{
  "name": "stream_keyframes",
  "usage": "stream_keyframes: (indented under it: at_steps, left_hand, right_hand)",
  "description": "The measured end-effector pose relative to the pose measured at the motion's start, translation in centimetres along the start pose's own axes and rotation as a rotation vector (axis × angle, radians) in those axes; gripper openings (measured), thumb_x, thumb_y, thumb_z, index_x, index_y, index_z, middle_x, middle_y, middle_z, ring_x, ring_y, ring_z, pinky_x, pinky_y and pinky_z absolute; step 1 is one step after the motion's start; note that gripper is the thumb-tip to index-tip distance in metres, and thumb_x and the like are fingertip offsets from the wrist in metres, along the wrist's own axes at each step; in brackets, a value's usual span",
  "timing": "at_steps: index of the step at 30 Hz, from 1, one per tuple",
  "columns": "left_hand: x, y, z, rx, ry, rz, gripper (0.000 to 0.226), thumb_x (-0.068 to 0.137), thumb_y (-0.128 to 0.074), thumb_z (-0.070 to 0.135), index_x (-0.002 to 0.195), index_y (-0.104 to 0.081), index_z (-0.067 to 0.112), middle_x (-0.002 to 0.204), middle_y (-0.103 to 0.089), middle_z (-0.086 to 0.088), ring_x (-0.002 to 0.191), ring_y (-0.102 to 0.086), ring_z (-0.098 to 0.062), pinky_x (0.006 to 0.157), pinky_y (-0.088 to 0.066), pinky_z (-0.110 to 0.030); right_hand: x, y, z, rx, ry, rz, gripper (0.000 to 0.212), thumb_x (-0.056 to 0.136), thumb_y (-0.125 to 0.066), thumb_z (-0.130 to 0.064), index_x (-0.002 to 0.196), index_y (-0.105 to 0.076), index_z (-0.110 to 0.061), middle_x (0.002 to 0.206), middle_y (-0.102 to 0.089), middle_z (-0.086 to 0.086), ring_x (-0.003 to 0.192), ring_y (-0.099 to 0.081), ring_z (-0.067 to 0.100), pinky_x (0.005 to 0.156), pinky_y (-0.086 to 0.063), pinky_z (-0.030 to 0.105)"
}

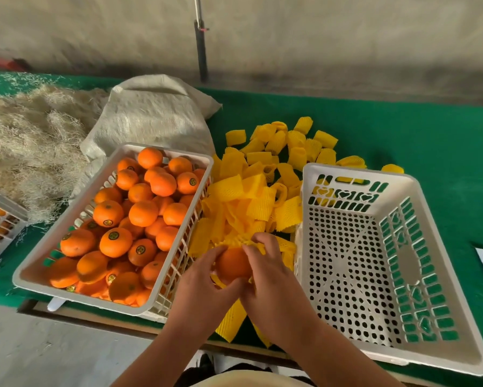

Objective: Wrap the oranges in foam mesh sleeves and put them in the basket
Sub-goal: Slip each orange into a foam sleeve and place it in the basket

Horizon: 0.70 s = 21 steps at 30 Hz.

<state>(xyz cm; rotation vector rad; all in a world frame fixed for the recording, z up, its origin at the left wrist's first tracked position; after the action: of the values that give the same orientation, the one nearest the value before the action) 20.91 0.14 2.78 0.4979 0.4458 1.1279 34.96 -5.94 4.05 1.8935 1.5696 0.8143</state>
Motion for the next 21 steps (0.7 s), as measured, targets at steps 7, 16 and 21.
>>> stream_keyframes:
  at_steps: [7,16,21]
  left_hand:
    - [1.0,3.0,-0.2,0.114,-0.053,0.235,0.057,0.077,-0.071,0.053,0.128,-0.062,0.030,0.108,-0.059,0.029,0.102,-0.054,0.010,0.079,-0.046,-0.016]
    - [1.4,3.4,-1.3,0.129,-0.290,0.250,0.082,0.064,-0.095,0.011,0.134,-0.052,0.018,0.133,-0.054,0.001,0.114,-0.058,-0.020,0.073,-0.052,-0.015]
    - [1.7,2.0,-0.6,0.147,-0.349,0.193,0.085,0.067,-0.096,0.024,0.137,-0.047,0.018,0.139,-0.044,0.004,0.123,-0.036,0.000,0.089,-0.043,-0.018]
  right_hand:
    - [-0.7,-2.2,-4.1,-0.018,0.088,-0.073,0.072,0.093,-0.064,-0.018,0.154,-0.030,-0.035,0.158,-0.017,-0.019,0.124,-0.049,-0.001,0.085,-0.025,-0.008]
    - [-0.3,0.7,-2.9,0.270,-0.143,0.277,0.085,0.082,-0.074,-0.064,0.152,-0.031,-0.043,0.151,-0.034,-0.020,0.139,-0.044,0.012,0.097,-0.053,0.029]
    - [1.8,-1.2,-2.4,0.296,-0.301,0.143,0.102,0.081,-0.077,-0.062,0.154,-0.007,-0.057,0.146,-0.028,-0.031,0.137,-0.033,-0.005,0.092,-0.042,0.002]
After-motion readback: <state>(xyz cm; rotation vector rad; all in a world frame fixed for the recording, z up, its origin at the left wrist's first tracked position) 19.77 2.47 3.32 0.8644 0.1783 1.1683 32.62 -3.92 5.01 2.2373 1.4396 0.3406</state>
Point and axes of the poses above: each hand's wrist, its own x-axis towards the middle knuckle, its own y-axis out of the back of the hand, z = x × y, the point moved 5 cm from there along x, towards the middle knuckle
